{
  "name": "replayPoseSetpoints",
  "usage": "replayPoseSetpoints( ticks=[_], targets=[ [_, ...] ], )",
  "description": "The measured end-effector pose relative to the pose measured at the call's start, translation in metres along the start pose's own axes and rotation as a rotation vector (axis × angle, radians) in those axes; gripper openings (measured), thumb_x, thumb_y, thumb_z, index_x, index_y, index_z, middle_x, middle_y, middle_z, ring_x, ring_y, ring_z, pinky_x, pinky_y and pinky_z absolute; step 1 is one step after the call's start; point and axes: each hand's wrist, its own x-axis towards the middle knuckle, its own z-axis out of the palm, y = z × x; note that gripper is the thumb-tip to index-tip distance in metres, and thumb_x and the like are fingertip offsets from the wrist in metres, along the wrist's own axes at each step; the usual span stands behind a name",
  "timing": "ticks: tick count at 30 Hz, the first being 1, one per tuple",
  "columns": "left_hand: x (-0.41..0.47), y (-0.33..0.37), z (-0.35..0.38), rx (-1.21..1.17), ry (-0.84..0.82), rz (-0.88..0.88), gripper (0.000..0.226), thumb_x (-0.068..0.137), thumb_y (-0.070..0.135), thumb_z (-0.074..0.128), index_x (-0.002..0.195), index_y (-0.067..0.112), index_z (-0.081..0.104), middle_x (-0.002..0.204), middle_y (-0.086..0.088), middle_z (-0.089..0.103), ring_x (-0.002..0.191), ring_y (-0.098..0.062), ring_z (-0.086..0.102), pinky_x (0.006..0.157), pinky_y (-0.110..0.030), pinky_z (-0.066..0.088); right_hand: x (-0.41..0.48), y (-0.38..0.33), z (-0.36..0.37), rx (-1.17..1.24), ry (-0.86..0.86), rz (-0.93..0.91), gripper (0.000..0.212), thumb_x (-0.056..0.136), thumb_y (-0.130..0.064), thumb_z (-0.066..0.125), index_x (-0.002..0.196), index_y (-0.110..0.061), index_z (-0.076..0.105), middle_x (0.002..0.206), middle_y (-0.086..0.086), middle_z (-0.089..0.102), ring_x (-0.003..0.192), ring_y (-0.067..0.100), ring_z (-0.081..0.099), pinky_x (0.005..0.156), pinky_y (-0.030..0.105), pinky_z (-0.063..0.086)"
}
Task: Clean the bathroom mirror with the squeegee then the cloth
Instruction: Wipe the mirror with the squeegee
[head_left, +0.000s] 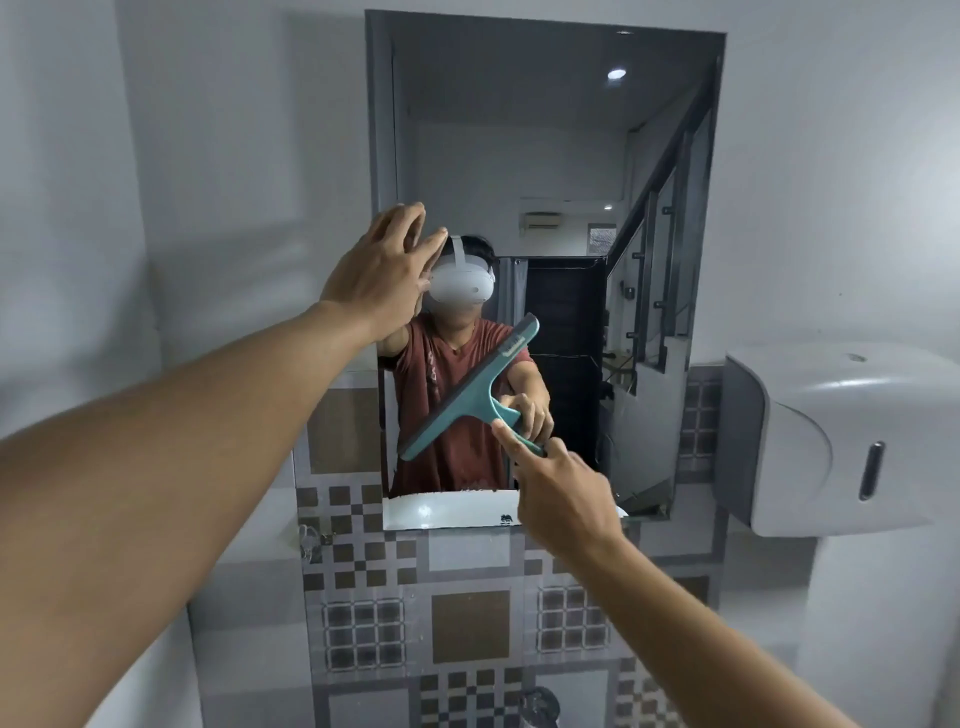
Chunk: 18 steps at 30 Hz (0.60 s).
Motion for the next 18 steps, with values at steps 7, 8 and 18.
replayPoseSetpoints(
  ticks=[7,8,18],
  targets=[
    [-0.042,0.018,0.014,-0.076,-0.062,-0.057,0.07,0.087,0.03,0.072,0.148,0.011,0.042,0.154,-0.018,0.029,0.142,-0.037,0.027,0.105,-0.053,0.047,0.015,0.051,-0.032,-0.281,0.035,-0.152,0.068,0.1,-0.013,0.045,0.154,-0.048,0.021,0.123,0.017,0.058,0.096,0.034,0.062,0.075,0.044,0.052],
    [-0.048,0.022,0.016,-0.087,-0.086,-0.06,0.073,0.087,0.032,0.072,0.149,0.012,0.04,0.156,-0.017,0.026,0.144,-0.037,0.024,0.106,-0.053,0.046,0.016,0.056,-0.037,-0.304,0.041,-0.159,0.068,0.1,-0.013,0.045,0.154,-0.048,0.021,0.122,0.017,0.059,0.096,0.034,0.062,0.076,0.044,0.051],
    [-0.058,0.031,0.024,-0.063,-0.123,-0.065,0.094,0.08,0.043,0.078,0.155,0.014,0.03,0.161,-0.021,0.02,0.151,-0.04,0.016,0.114,-0.053,0.031,0.01,0.103,-0.056,-0.38,0.05,-0.129,0.066,0.101,-0.016,0.04,0.154,-0.05,0.019,0.124,0.016,0.057,0.1,0.034,0.06,0.082,0.046,0.052]
  ],
)
